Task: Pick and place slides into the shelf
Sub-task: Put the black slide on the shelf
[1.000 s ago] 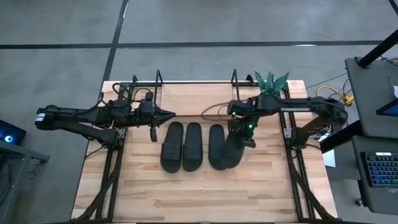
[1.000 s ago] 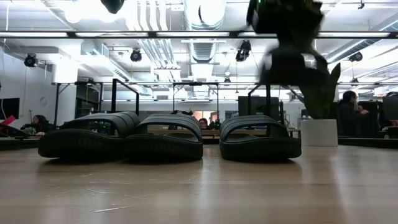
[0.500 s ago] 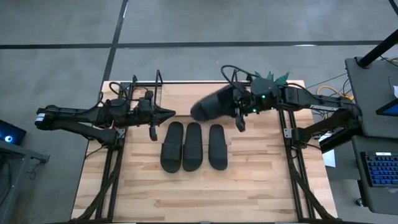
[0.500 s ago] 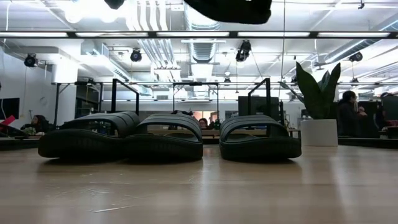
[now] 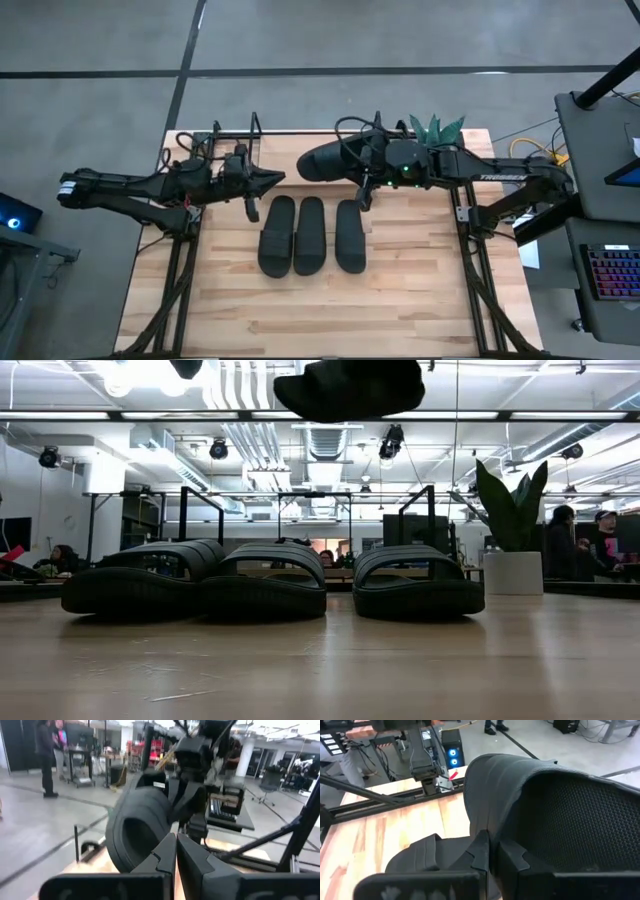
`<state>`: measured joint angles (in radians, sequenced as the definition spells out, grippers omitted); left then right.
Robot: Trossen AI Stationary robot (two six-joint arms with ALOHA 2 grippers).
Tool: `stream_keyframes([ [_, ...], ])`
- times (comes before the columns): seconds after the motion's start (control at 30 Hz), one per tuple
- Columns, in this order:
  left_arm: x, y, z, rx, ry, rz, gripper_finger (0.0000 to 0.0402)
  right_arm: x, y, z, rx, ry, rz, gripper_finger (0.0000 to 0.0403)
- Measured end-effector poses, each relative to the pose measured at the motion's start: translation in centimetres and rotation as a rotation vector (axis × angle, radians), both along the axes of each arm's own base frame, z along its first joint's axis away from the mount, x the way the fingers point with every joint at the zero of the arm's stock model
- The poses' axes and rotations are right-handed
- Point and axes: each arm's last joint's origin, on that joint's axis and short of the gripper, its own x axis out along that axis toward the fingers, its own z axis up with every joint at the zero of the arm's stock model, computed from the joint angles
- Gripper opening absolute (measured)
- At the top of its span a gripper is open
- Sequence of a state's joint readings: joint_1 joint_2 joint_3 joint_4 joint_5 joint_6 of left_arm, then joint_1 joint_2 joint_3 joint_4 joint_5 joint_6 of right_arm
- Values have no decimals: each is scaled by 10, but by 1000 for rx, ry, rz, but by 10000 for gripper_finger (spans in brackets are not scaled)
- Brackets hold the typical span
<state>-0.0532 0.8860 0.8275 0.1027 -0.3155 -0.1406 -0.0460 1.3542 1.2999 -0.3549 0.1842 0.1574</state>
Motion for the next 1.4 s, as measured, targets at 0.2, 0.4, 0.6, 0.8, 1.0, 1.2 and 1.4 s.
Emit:
stream_keyframes([
  [0.2,3,0,-4,-60,6,0,53,-1,1,2,-1,-13,2,9],
  [0.4,5,2,-6,-61,11,87,154,-8,1,16,-5,-98,2,9],
  [0.6,12,2,-6,-64,-23,88,221,-4,4,22,-17,-169,14,9],
  [0.8,17,3,-3,-72,-75,122,235,-3,9,23,-37,-184,36,9],
  [1.0,19,5,-2,-163,-129,124,235,-2,12,28,-77,-229,62,9],
  [1.2,26,7,-5,-225,-178,124,235,-2,15,28,-111,-228,81,9],
  [1.4,35,6,-5,-230,-235,118,235,1,15,26,-106,-222,89,9],
])
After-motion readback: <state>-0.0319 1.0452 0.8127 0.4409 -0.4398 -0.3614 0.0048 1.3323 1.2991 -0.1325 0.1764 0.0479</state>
